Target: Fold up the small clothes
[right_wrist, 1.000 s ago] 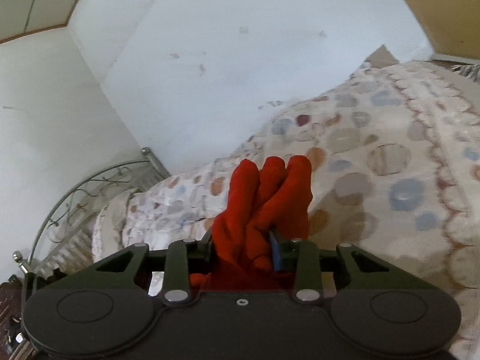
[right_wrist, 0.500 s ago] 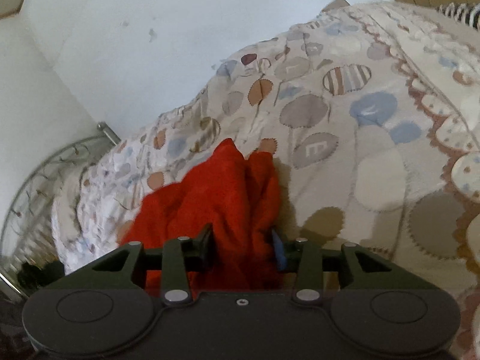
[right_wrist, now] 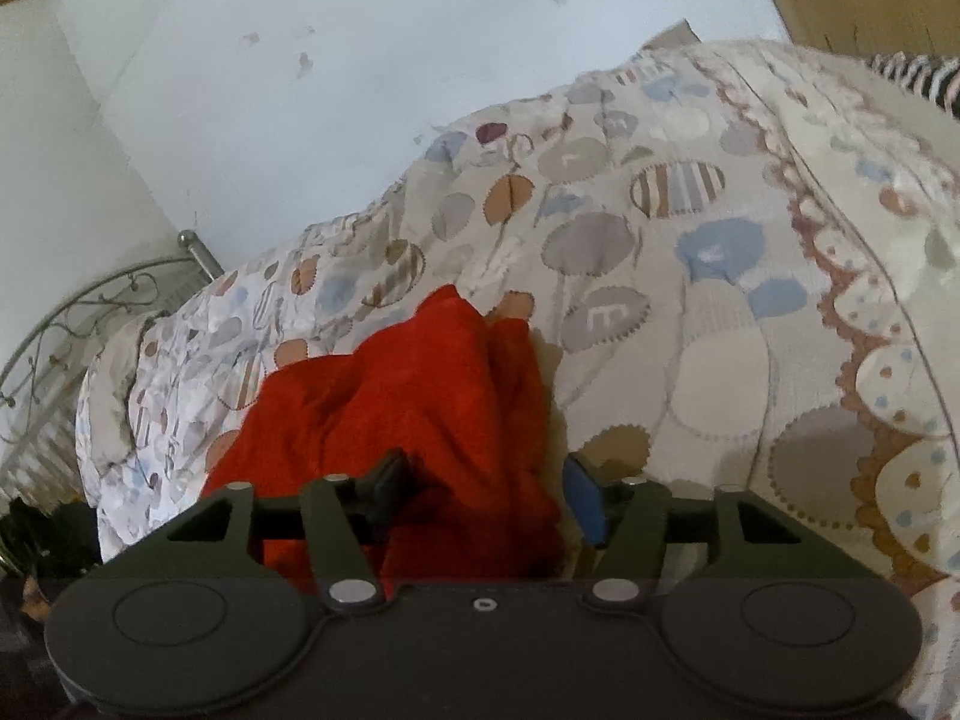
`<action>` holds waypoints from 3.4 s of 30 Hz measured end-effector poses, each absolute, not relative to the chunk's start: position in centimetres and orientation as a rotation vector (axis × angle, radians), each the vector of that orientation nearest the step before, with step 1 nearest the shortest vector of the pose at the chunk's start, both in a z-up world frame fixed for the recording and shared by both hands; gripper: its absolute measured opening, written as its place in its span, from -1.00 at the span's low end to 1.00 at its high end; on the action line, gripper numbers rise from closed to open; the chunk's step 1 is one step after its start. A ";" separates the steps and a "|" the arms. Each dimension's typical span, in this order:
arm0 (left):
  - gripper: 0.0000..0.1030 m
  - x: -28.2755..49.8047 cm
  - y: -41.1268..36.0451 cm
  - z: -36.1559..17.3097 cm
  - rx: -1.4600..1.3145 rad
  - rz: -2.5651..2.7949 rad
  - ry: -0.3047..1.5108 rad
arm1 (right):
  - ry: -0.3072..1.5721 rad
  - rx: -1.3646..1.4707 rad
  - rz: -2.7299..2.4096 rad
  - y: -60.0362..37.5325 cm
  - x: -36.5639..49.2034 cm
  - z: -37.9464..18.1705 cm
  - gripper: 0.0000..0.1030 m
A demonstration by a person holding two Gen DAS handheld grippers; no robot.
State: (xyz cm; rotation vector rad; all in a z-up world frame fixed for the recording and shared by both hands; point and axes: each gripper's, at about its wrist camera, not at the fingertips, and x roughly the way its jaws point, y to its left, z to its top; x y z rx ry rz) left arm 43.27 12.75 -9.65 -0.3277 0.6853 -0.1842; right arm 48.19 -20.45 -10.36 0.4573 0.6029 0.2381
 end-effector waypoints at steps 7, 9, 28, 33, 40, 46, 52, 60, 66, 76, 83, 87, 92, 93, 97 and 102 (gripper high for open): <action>0.98 41.6 12.3 -7.5 -0.275 -0.119 0.672 | 0.533 0.354 0.222 -19.5 45.8 -7.4 0.76; 0.99 40.9 12.3 -6.8 -0.277 -0.113 0.666 | 0.509 0.331 0.215 -19.4 44.8 -6.4 0.84; 0.99 30.7 11.5 1.6 -0.206 -0.113 0.495 | 0.322 0.234 0.142 -19.3 32.8 2.0 0.99; 0.99 27.4 11.3 2.4 -0.166 -0.104 0.455 | 0.256 0.175 0.142 -18.6 28.8 3.0 0.99; 0.99 22.2 11.5 2.8 -0.112 -0.066 0.413 | 0.199 0.113 0.155 -17.5 23.5 3.4 0.99; 0.99 17.6 12.0 1.7 -0.082 -0.040 0.391 | 0.174 0.066 0.179 -16.3 18.4 2.4 0.99; 0.99 13.7 13.0 -0.3 -0.111 -0.033 0.398 | 0.167 0.039 0.189 -15.3 14.1 0.7 0.99; 0.99 9.6 14.2 -1.5 -0.125 0.014 0.395 | 0.182 0.038 0.204 -14.1 10.6 -0.9 0.99; 0.99 8.1 14.8 -1.5 -0.123 0.045 0.376 | 0.182 0.023 0.226 -13.6 9.6 -1.4 0.99; 0.99 7.7 15.8 -2.0 -0.147 0.059 0.385 | 0.245 0.027 0.241 -13.1 9.9 -2.3 0.99; 0.99 7.6 15.7 -2.1 -0.134 0.062 0.385 | 0.260 0.026 0.242 -12.9 9.8 -2.4 0.99; 0.99 7.5 15.7 -2.1 -0.127 0.066 0.382 | 0.261 0.026 0.244 -12.9 9.9 -2.4 0.99; 0.99 7.3 15.6 -2.0 -0.115 0.066 0.377 | 0.261 0.027 0.245 -13.0 10.0 -2.4 0.99; 0.99 7.3 15.6 -2.0 -0.114 0.066 0.377 | 0.260 0.027 0.245 -13.0 10.0 -2.3 0.99; 0.99 7.3 15.6 -2.0 -0.117 0.066 0.379 | 0.258 0.026 0.247 -13.0 9.9 -2.3 0.99; 0.99 7.3 15.6 -2.0 -0.115 0.070 0.378 | 0.258 0.026 0.247 -12.9 9.8 -2.2 0.99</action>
